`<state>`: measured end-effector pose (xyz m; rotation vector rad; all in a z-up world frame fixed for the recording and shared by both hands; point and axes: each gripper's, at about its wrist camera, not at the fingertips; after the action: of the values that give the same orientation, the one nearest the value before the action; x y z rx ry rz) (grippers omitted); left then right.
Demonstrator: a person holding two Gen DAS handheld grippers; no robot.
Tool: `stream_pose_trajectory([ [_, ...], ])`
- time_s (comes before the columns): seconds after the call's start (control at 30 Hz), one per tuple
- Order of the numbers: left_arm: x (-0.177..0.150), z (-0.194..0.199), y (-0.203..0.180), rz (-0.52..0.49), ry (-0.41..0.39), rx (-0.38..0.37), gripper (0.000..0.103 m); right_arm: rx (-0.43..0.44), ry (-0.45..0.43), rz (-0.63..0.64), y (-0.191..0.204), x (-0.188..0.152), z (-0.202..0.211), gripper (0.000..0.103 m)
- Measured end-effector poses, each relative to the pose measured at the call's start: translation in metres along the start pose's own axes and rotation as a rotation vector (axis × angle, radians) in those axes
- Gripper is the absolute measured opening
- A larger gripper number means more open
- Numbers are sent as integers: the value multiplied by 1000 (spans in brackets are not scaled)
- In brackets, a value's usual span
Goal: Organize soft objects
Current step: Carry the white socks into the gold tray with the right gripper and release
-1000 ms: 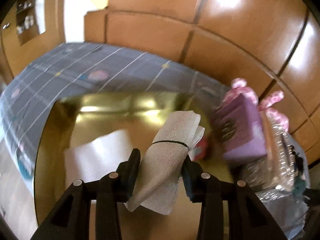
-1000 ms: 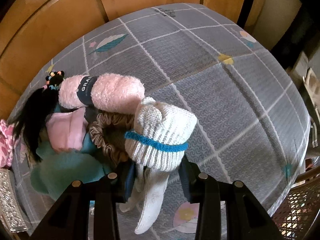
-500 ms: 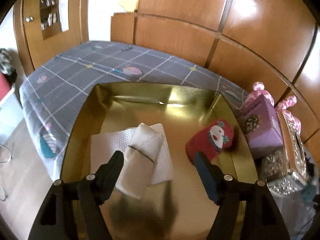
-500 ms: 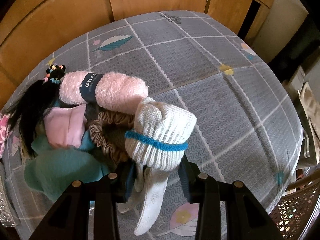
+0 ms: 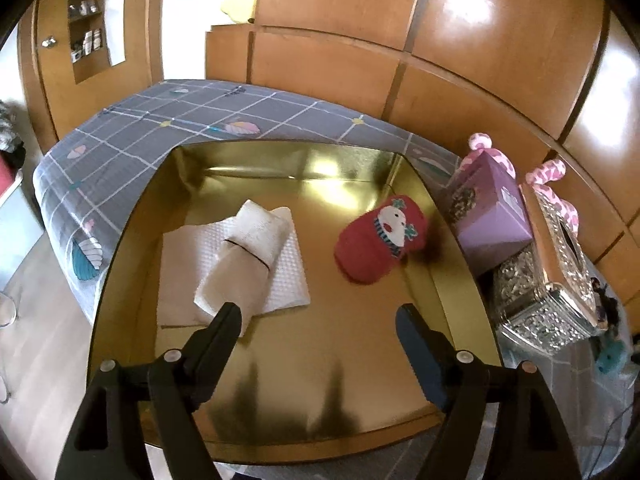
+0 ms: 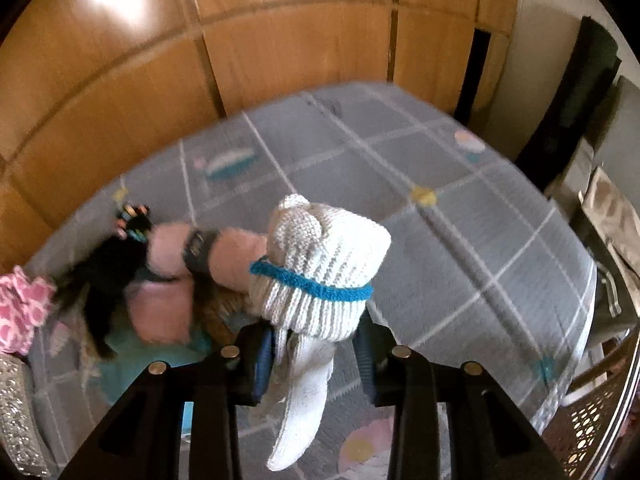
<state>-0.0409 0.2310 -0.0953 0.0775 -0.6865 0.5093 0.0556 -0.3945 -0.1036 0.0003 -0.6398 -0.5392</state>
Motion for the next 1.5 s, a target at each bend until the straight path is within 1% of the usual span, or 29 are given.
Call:
stream_pose_trajectory([
  [0.07, -1, 2, -3, -13, -1, -7, 80, 14, -22, 24, 8, 1, 6, 34],
  [0.17, -1, 4, -5, -28, -10, -7, 80, 57, -27, 86, 29, 3, 12, 34],
  [0.27, -2, 5, -8, -41, -15, -18, 80, 117, -17, 154, 61, 4, 19, 34],
  [0.4, -4, 7, -9, -47, -14, -41, 80, 199, 5, 277, 120, 6, 25, 34],
  [0.57, -5, 11, -9, -50, -15, -57, 80, 305, 54, 380, 189, 1, 27, 34],
  [0.7, -6, 13, -9, -53, -12, -63, 80, 385, 80, 461, 253, -4, 32, 34],
  [0.93, -7, 16, -6, -55, -13, -71, 80, 456, 73, 574, 351, -12, 48, 34],
  [1.1, -9, 15, 0, -45, -6, -70, 80, 480, 67, 623, 402, -18, 55, 34],
  [1.2, -9, 16, 3, -43, -6, -67, 80, 493, 66, 665, 437, -27, 59, 34],
  [1.27, -10, 18, 4, -41, -10, -65, 80, 516, 61, 708, 461, -39, 67, 34],
  [1.37, -10, 21, 6, -44, -17, -59, 80, 600, 71, 769, 485, -63, 82, 34],
  [1.43, -10, 23, 8, -41, -22, -50, 80, 679, 87, 825, 502, -86, 97, 34],
  [1.5, -10, 24, 13, -28, -24, -43, 80, 755, 122, 878, 514, -111, 109, 34],
])
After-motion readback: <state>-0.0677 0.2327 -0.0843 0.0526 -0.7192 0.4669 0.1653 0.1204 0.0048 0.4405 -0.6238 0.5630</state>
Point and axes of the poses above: each gripper's, at about its wrist camera, not at the fingertips, and z roughly against the way its jaws point, y to its left, x to its top, and after that the axes turned 5 degrees about x, right-handed
